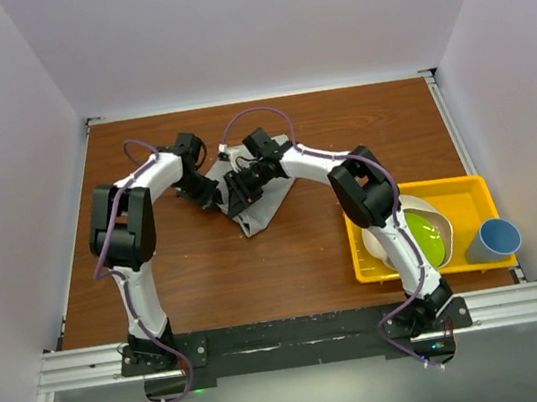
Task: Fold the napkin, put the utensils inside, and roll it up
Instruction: Roll the napkin with the utensil
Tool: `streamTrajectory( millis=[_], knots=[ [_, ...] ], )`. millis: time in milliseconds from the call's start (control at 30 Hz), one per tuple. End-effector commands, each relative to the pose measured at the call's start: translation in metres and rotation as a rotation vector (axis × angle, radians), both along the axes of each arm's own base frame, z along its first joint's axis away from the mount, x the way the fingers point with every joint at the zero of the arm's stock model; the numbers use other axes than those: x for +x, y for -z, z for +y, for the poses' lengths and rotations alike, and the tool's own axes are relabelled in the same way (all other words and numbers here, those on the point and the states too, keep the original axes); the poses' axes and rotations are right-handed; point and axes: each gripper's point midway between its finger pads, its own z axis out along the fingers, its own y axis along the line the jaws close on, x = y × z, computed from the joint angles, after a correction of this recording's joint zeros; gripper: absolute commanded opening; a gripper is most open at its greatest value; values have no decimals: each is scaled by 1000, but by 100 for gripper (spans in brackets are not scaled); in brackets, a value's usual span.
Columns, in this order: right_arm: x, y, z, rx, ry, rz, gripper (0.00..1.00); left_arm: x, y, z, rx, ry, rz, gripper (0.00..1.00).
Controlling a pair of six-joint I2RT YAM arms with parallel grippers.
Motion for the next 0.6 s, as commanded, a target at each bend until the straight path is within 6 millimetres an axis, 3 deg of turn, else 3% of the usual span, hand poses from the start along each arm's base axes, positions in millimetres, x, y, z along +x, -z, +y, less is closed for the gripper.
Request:
streamTrajectory(
  millis=[0,33,167,300,333,367,400,567],
  knots=[
    [2,13,-33,-259,7,-178,52,-38,-1,6,46,44,186,0],
    [-3,10,-29,-266,-2,-201,58,-38,-2,6,47,48,193,0],
    [-10,3,-23,-298,-50,-342,68,-44,-6,6,49,48,234,0],
    [-18,2,-15,-320,-40,-449,71,-40,-9,-1,18,45,239,0],
    [-21,11,-20,-387,-11,-523,71,-37,-14,-5,-1,41,238,0],
    [-10,0,-18,-391,43,-605,71,-34,-16,-6,-10,38,231,0],
    [-12,0,-16,-403,52,-636,71,-34,-16,-6,-10,41,237,0],
    [-13,10,-29,-509,88,-766,65,-32,-19,-9,-17,59,253,0]
  ],
)
